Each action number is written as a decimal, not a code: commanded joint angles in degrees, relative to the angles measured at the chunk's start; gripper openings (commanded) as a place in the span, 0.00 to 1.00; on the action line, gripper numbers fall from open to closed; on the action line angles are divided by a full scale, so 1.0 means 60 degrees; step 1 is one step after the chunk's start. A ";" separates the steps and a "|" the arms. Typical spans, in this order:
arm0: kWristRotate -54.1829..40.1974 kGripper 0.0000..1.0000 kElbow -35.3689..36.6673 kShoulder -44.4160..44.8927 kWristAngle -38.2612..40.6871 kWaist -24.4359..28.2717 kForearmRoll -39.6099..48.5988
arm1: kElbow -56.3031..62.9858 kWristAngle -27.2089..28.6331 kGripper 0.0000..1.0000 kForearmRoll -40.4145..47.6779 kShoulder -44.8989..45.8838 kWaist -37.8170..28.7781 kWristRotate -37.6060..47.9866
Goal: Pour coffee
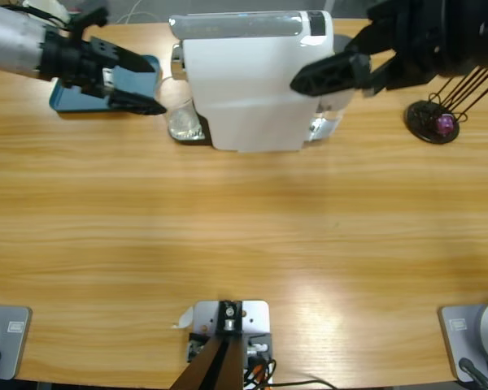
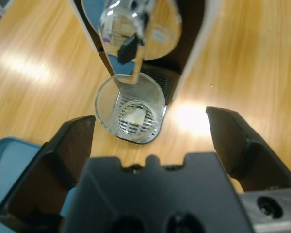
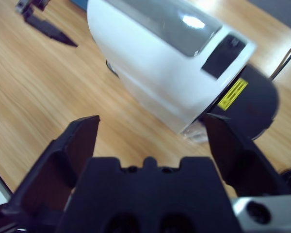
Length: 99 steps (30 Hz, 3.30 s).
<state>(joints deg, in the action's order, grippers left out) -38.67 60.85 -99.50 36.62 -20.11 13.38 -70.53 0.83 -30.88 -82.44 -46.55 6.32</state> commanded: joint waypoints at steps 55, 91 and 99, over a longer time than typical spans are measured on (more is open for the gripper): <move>0.2476 1.00 -0.3489 0.2535 -0.1386 0.0232 0.0143 | -0.5750 -0.0838 0.00 -0.4272 -0.4234 0.2122 0.0387; 0.2731 1.00 -0.3483 0.3405 -0.1166 -0.0126 0.0937 | -0.2779 -0.0317 1.00 -0.3513 -0.0534 0.1328 -0.0111; 0.2725 1.00 -0.3322 0.4263 -0.1201 -0.0252 0.1210 | 0.3021 -0.1102 1.00 0.1189 0.2023 0.1284 -0.0395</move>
<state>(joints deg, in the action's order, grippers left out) -23.00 41.13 -78.10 29.30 -21.22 19.44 -74.46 -1.98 -41.88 -81.68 -38.18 5.35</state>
